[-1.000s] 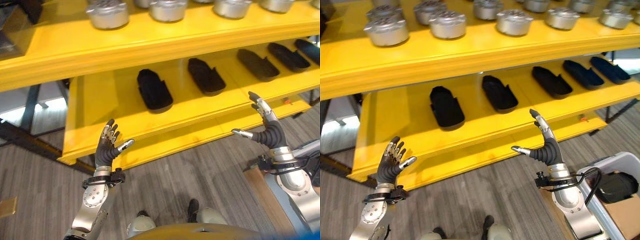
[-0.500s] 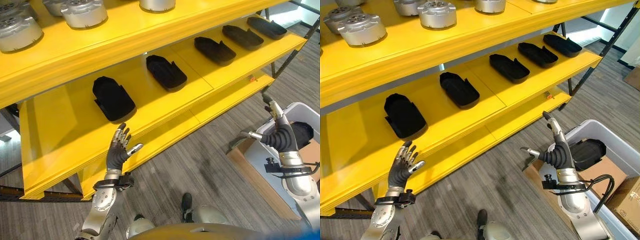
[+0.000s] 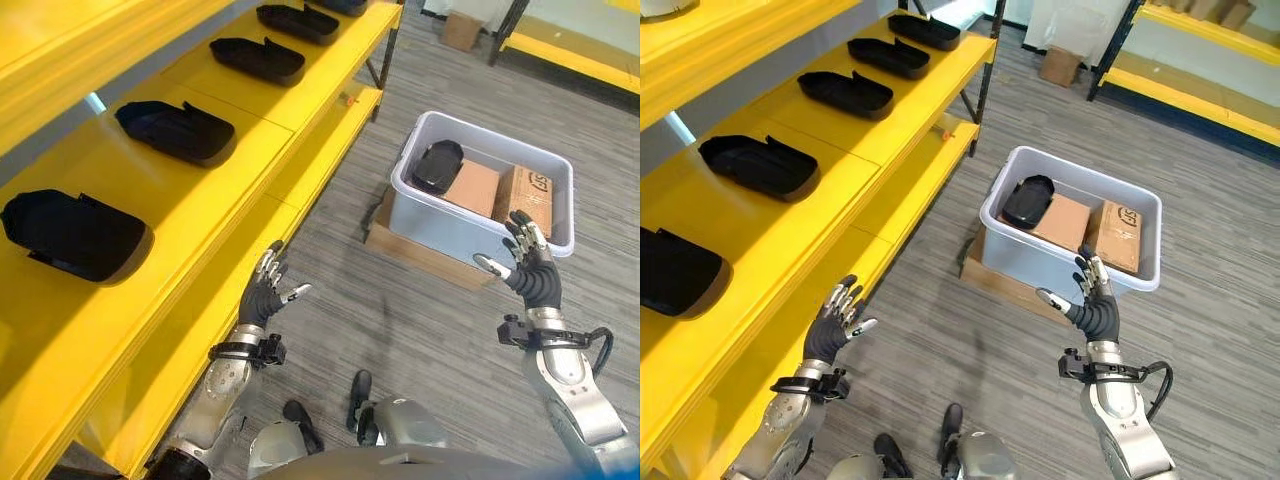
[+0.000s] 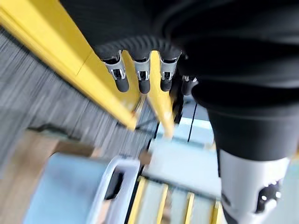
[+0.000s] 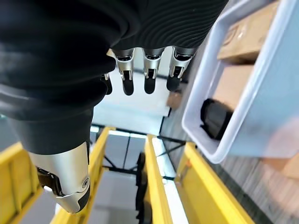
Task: Move parts from the plastic box to the shelf.
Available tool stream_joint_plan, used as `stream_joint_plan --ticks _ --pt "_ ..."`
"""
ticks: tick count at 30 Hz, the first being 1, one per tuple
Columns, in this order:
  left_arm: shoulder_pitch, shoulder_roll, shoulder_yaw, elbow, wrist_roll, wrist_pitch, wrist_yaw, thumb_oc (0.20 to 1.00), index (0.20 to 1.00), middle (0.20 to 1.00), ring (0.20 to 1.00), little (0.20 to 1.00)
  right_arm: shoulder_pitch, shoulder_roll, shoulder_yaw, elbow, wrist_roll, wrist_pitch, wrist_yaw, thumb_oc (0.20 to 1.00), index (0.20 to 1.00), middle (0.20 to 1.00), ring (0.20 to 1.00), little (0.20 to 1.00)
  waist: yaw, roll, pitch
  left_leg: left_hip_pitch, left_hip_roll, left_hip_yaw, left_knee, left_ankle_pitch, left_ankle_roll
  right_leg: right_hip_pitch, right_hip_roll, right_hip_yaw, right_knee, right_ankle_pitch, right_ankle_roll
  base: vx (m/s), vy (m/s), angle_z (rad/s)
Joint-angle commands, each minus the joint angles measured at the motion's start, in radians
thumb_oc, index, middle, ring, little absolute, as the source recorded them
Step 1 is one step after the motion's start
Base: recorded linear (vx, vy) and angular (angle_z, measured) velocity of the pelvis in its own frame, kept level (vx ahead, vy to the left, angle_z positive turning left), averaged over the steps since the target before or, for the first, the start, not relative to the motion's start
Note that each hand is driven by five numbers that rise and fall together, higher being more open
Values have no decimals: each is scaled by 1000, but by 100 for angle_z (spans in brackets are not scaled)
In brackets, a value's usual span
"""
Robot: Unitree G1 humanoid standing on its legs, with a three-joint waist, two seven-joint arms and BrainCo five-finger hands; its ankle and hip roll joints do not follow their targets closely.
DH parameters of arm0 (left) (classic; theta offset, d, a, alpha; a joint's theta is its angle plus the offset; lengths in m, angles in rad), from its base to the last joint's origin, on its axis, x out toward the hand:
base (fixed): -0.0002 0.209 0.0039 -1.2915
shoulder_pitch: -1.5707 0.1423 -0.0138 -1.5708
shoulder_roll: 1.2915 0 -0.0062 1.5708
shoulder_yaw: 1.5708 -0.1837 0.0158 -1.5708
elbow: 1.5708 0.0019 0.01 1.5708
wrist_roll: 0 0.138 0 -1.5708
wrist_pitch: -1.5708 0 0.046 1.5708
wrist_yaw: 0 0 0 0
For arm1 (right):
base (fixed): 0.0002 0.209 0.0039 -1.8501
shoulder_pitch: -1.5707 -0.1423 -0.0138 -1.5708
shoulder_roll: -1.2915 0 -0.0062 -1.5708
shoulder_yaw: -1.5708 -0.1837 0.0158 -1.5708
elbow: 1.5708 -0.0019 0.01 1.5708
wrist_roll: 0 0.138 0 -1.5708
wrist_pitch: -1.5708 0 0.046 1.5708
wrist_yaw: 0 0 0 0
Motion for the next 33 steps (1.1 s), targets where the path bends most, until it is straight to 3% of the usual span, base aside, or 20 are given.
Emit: stream_joint_plan --ticks 1,3,5,7,10,13,15,16,18,21,25,28,30,33 --pt "45 75 8 -78 51 -26 -107 1000 1000 1000 1000 1000 -29 -13 -69 -5 1 -21 5 1000 1000 1000 1000 1000 46 24 -70 -48 19 37 -7 63 -47 138 -134 3 -65 -24 74 -61 -238 29" --pt "19 93 6 -63 29 -23 -117 1000 1000 1000 1000 1000 -64 13 -50 2 -20 -4 8 1000 1000 1000 1000 1000 51 43 -68 -29 35 34 8 46 -43 89 -211 -3 -17 -1 90 -77 -411 7" --pt "13 101 8 -66 24 -21 -107 1000 1000 1000 1000 1000 -83 23 -35 5 -25 2 2 1000 1000 1000 1000 1000 60 46 -65 -25 49 42 20 38 -48 80 -234 -19 -27 16 101 -54 -438 -22" --pt "14 106 16 -55 9 -17 -95 1000 1000 1000 1000 1000 -108 40 -14 21 -32 17 15 1000 1000 1000 1000 1000 73 37 -59 -35 92 51 73 21 -57 87 -254 -33 -54 35 114 -11 -598 -44" --pt "26 93 25 -57 3 -23 -61 1000 1000 1000 1000 1000 -117 37 0 16 -55 27 44 1000 1000 1000 1000 1000 72 26 -55 -33 135 59 104 13 -71 90 -220 -25 -71 15 113 39 -439 -43" --pt "50 56 44 -56 -10 -32 -18 1000 1000 1000 1000 1000 -129 16 4 19 -58 68 64 1000 1000 1000 1000 1000 70 9 -62 -13 218 64 139 10 -112 101 -174 -27 -93 -8 81 122 -525 -67" --pt "53 53 46 -57 -6 -33 -18 1000 1000 1000 1000 1000 -129 14 4 19 -56 70 64 1000 1000 1000 1000 1000 70 11 -63 -12 226 64 144 10 -115 102 -169 -27 -94 -9 77 126 -391 -21" --pt "78 33 63 -67 -10 -38 -8 1000 1000 1000 1000 1000 -122 -3 -7 31 -34 73 94 1000 1000 1000 1000 1000 67 1 -73 2 279 50 161 27 -139 102 -137 -24 -97 -24 42 243 -676 -47" --pt "98 16 83 -72 -42 -45 15 1000 1000 1000 1000 1000 -119 -13 -4 49 -21 62 106 1000 1000 1000 1000 1000 72 -4 -85 4 320 21 193 85 -170 111 -99 -25 -111 -38 13 232 -617 -55" --pt "93 9 97 -58 -50 -39 27 1000 1000 1000 1000 1000 -124 -16 5 64 -20 61 110 1000 1000 1000 1000 1000 76 -5 -95 -9 329 -5 223 118 -187 117 -74 -21 -125 -48 -5 141 -301 -29" --pt "56 0 106 -39 -26 -18 -4 1000 1000 1000 1000 1000 -149 -5 34 99 17 34 101 1000 1000 1000 1000 1000 79 3 -102 -36 239 -31 220 76 -172 130 -47 -14 -158 -40 -4 141 -219 -7" --pt "29 2 97 -41 -14 -11 1 1000 1000 1000 1000 1000 -157 6 52 92 20 22 97 1000 1000 1000 1000 1000 74 18 -92 -82 194 -39 183 127 -185 153 -30 -4 -199 -25 2 179 -39 -6" --pt "12 -3 84 -41 -12 -4 30 1000 1000 1000 1000 1000 -150 13 58 76 24 35 102 1000 1000 1000 1000 1000 58 25 -92 -82 195 -11 106 166 -192 167 -34 -16 -228 -9 7 183 90 1" --pt "3 -10 67 -46 -12 4 57 1000 1000 1000 1000 1000 -144 15 65 60 27 57 106 1000 1000 1000 1000 1000 55 35 -91 -90 202 -25 43 222 -207 170 -33 -12 -227 -9 9 153 157 -24"
